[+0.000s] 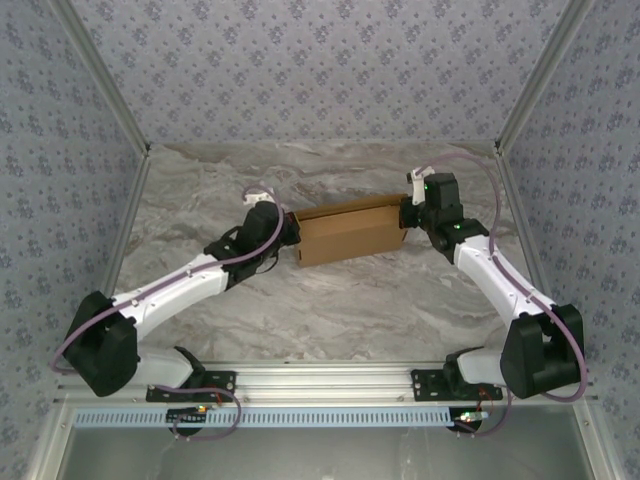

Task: Fold the paper box

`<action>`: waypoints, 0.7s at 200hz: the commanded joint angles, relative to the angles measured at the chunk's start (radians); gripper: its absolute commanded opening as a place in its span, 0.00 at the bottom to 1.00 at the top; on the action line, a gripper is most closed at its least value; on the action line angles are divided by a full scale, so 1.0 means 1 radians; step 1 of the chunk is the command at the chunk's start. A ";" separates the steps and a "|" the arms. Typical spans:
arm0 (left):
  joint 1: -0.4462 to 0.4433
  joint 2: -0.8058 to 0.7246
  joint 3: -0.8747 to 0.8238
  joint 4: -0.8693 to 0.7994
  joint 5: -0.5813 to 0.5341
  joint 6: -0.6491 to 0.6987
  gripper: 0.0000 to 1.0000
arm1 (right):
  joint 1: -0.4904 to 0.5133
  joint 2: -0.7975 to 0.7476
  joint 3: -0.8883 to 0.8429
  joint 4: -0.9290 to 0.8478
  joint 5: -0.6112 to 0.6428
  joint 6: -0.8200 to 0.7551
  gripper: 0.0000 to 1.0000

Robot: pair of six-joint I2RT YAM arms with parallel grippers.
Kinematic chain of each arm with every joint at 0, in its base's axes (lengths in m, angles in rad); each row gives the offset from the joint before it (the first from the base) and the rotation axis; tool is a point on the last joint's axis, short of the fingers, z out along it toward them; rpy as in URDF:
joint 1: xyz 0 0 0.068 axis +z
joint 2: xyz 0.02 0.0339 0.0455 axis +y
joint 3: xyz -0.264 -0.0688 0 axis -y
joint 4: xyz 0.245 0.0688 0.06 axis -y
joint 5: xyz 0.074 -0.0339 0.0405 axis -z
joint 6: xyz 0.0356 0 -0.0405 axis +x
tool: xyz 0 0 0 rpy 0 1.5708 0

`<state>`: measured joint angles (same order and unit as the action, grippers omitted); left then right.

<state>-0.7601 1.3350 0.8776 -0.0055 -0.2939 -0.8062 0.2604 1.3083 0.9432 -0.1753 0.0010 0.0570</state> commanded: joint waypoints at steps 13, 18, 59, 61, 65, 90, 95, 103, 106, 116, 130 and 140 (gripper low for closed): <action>-0.078 0.020 -0.083 -0.060 -0.061 0.011 0.04 | 0.005 0.029 -0.088 -0.171 -0.020 0.021 0.03; -0.081 0.024 -0.089 -0.054 -0.065 0.014 0.05 | 0.005 0.028 -0.092 -0.164 -0.019 0.021 0.03; -0.099 0.054 -0.110 -0.002 -0.064 0.069 0.11 | 0.008 0.019 -0.150 -0.098 -0.014 0.018 0.03; -0.100 0.057 -0.111 -0.001 -0.062 0.073 0.12 | 0.009 0.017 -0.154 -0.092 -0.013 0.018 0.03; -0.100 0.060 -0.112 0.001 -0.060 0.079 0.12 | 0.009 0.015 -0.163 -0.084 -0.011 0.018 0.02; -0.103 0.059 -0.113 0.021 -0.044 0.118 0.18 | 0.015 -0.008 -0.214 -0.035 0.000 0.014 0.02; -0.103 0.052 -0.111 0.022 -0.042 0.124 0.20 | 0.017 -0.013 -0.220 -0.029 0.000 0.013 0.02; -0.102 0.040 -0.105 0.022 -0.042 0.138 0.23 | 0.020 -0.020 -0.222 -0.023 0.002 0.014 0.01; -0.102 0.036 -0.103 0.022 -0.041 0.141 0.24 | 0.021 -0.021 -0.222 -0.023 0.003 0.012 0.02; -0.103 0.018 -0.096 0.014 -0.042 0.155 0.28 | 0.026 -0.025 -0.221 -0.024 0.006 0.011 0.02; -0.103 -0.010 -0.085 0.002 -0.048 0.173 0.34 | 0.032 -0.029 -0.221 -0.025 0.014 0.007 0.02; -0.102 -0.032 -0.079 -0.010 -0.051 0.183 0.38 | 0.035 -0.031 -0.219 -0.025 0.020 0.006 0.02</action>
<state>-0.8467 1.3346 0.8055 0.1078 -0.4049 -0.6720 0.2726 1.2480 0.7860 0.0189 0.0250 0.0608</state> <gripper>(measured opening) 0.336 0.051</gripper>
